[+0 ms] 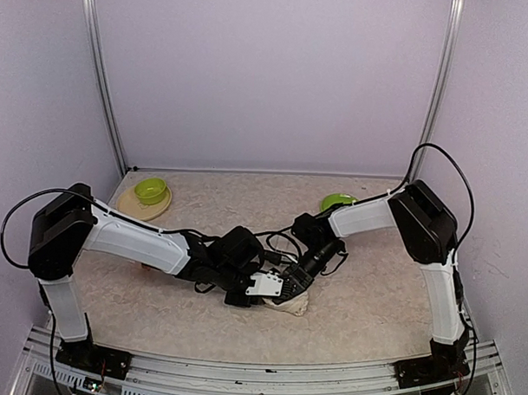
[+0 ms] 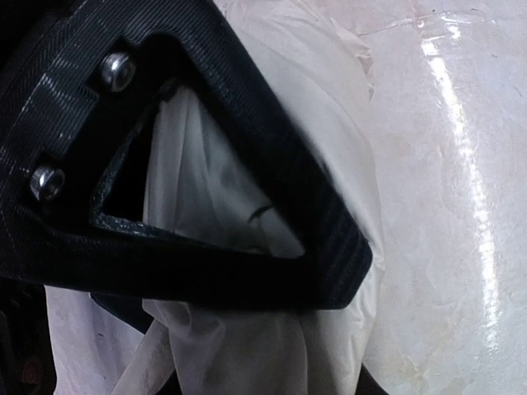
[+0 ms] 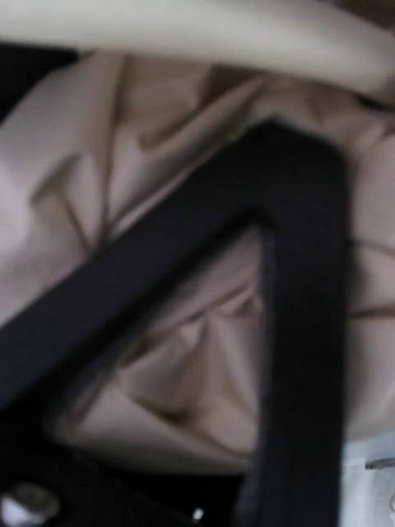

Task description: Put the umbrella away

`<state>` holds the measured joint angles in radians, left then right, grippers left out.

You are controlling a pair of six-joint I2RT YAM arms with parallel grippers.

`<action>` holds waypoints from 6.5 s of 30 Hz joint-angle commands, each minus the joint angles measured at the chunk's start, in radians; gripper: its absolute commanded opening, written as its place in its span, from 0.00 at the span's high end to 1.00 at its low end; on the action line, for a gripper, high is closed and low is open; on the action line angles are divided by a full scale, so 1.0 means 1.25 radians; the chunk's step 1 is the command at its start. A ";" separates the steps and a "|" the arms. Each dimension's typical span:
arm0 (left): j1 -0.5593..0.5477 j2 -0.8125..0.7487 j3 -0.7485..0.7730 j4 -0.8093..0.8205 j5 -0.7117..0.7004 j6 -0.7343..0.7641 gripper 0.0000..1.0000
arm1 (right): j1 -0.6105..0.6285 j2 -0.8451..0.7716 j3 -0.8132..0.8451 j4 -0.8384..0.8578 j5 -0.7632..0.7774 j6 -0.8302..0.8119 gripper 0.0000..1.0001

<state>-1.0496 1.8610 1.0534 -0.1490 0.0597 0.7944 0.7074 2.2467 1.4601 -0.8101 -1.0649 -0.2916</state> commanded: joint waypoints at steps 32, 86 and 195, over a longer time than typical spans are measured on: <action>0.159 0.363 0.310 -0.499 0.426 -0.192 1.00 | 0.229 -0.600 -0.582 0.691 0.896 -0.262 0.18; 0.029 -0.127 -0.074 0.056 0.006 0.055 0.01 | 0.057 0.013 -0.154 -0.047 0.296 -0.070 0.97; 0.343 -0.099 0.082 0.035 0.287 -0.467 0.30 | 0.089 -0.278 -0.362 0.254 0.519 -0.066 1.00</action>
<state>-0.6086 1.8565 1.2171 -0.2035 0.5381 0.1852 0.8494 1.8126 1.0199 -0.2958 -0.3332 -0.4332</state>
